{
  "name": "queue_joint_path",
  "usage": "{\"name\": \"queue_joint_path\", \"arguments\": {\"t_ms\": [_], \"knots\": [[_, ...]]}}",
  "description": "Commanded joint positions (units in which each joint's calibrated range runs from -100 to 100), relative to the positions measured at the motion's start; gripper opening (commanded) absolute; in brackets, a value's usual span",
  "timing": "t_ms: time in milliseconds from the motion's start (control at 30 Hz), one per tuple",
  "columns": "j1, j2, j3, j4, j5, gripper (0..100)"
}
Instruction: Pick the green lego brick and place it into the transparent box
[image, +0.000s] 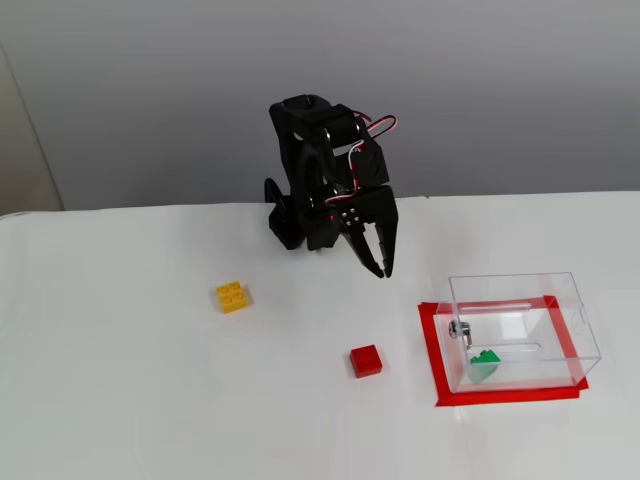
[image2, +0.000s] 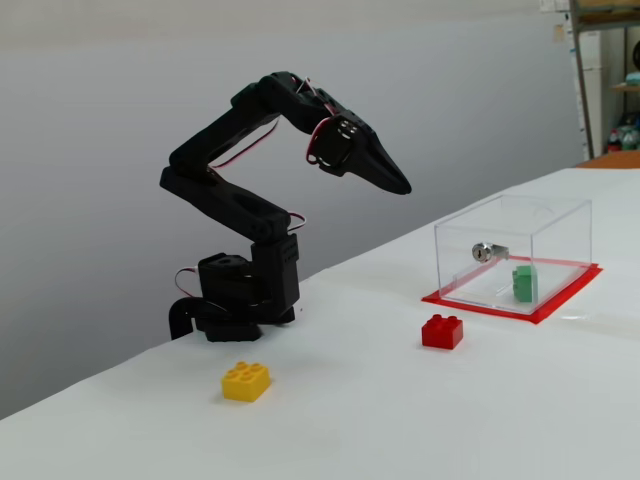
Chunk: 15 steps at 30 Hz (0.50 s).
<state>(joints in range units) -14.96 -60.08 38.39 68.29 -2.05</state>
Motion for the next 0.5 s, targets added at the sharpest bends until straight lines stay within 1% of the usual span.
{"name": "queue_joint_path", "arguments": {"t_ms": [0, 467], "knots": [[3.5, -4.9, 3.6, 0.1, 0.2, 1], [17.8, -24.9, 21.5, 0.1, 0.3, 1]]}}
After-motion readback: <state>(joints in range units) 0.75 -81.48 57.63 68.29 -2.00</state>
